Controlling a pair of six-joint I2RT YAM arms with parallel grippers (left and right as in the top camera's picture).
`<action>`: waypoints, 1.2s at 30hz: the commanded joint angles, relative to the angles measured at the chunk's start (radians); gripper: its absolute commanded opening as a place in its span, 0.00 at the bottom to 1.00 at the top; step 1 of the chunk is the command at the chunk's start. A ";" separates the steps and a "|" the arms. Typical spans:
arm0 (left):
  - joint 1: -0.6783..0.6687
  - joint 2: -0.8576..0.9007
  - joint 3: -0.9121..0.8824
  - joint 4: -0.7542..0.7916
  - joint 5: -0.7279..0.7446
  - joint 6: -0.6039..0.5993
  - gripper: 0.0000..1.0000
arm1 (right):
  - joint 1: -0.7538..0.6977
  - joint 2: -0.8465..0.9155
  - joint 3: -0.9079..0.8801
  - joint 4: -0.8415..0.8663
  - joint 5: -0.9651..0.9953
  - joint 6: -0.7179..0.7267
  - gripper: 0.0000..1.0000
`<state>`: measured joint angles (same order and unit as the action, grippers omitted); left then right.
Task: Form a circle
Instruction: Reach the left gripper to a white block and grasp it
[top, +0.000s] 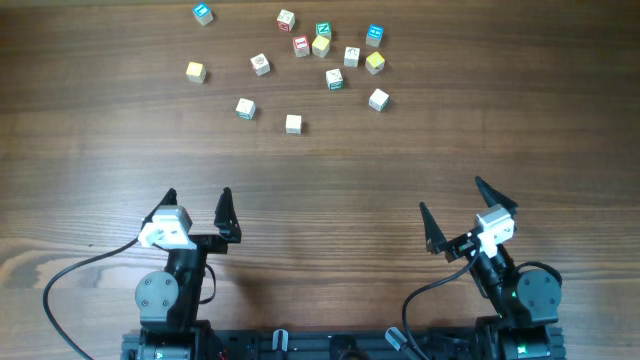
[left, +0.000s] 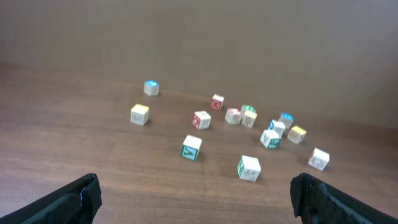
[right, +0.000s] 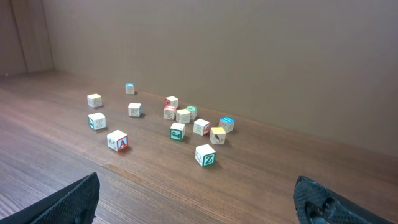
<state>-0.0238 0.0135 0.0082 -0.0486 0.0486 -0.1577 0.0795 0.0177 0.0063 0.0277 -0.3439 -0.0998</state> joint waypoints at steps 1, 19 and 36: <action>0.007 -0.011 -0.003 0.003 0.013 0.019 1.00 | 0.002 -0.001 -0.001 0.001 -0.013 -0.005 1.00; 0.007 0.787 1.329 -0.743 0.195 0.067 1.00 | 0.002 -0.001 -0.001 0.001 -0.013 -0.005 1.00; 0.006 1.942 2.282 -1.485 0.322 0.151 1.00 | 0.002 -0.001 -0.001 0.001 -0.014 -0.005 1.00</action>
<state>-0.0238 1.8641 2.2692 -1.5314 0.2623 -0.0307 0.0795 0.0212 0.0063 0.0231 -0.3485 -0.0998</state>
